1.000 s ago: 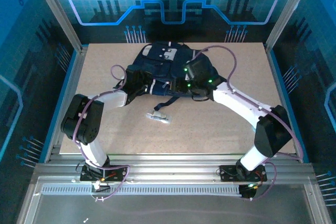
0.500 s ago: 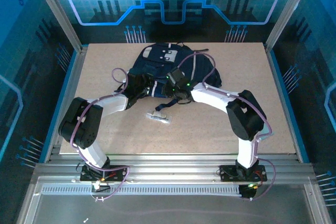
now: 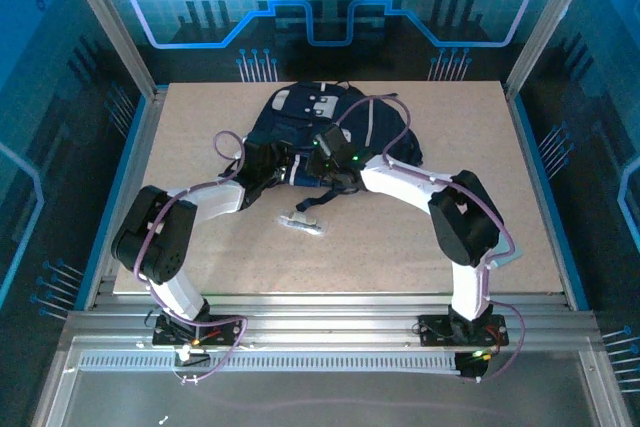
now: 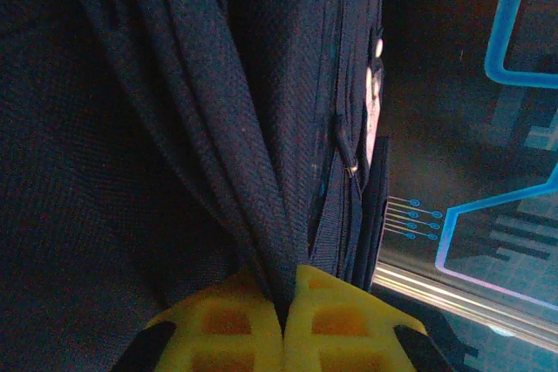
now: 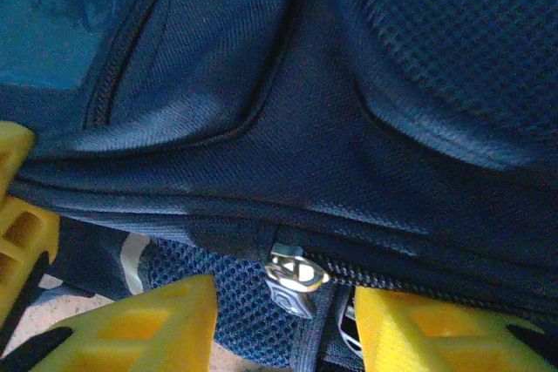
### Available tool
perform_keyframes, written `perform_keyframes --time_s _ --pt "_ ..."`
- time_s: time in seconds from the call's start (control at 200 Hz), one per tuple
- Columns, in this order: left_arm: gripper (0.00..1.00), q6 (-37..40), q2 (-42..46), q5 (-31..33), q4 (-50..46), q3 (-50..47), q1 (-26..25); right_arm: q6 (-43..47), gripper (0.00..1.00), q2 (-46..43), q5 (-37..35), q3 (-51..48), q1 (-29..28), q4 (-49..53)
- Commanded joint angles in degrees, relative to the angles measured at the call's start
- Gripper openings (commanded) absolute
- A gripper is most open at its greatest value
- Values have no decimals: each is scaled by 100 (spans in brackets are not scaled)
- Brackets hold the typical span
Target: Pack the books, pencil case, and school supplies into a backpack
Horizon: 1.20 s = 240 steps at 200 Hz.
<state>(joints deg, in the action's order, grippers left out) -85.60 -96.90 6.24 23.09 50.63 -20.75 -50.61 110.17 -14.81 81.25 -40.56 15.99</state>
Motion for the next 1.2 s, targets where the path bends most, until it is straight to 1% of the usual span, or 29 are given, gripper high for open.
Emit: perform_keyframes --time_s 0.0,0.195,0.36,0.48,0.555,0.58,0.65,0.79,0.891,0.936,1.021,1.106,1.196 --pt "0 15 271 -276 460 85 -160 143 43 -56 -489 333 -29 223" --pt "0 12 312 -240 459 52 -163 224 38 536 -505 780 -31 536" --pt "0 9 321 -248 455 35 -166 314 30 690 -664 890 -12 652" --pt "0 32 347 -187 446 17 -142 360 19 606 -682 795 48 691" --pt "0 65 332 -162 425 33 -100 369 16 452 -627 631 95 631" --pt "0 86 322 -157 415 43 -78 380 14 381 -567 555 115 605" --pt "0 146 257 -149 361 73 14 422 0 147 -326 341 162 491" --pt "0 271 85 -179 352 138 247 554 0 -286 154 -60 272 440" --pt "0 356 1 -261 398 202 422 758 0 -485 839 -302 443 429" --pt "0 456 -31 -339 387 263 520 905 0 -560 1251 -440 566 369" --pt "0 646 -91 -555 239 440 686 1251 0 -650 1757 -596 789 572" --pt "0 782 -159 -809 189 569 832 1764 0 -694 1938 -687 997 965" --pt "0 919 -279 -1175 118 715 977 2323 0 -707 1975 -733 1260 1479"
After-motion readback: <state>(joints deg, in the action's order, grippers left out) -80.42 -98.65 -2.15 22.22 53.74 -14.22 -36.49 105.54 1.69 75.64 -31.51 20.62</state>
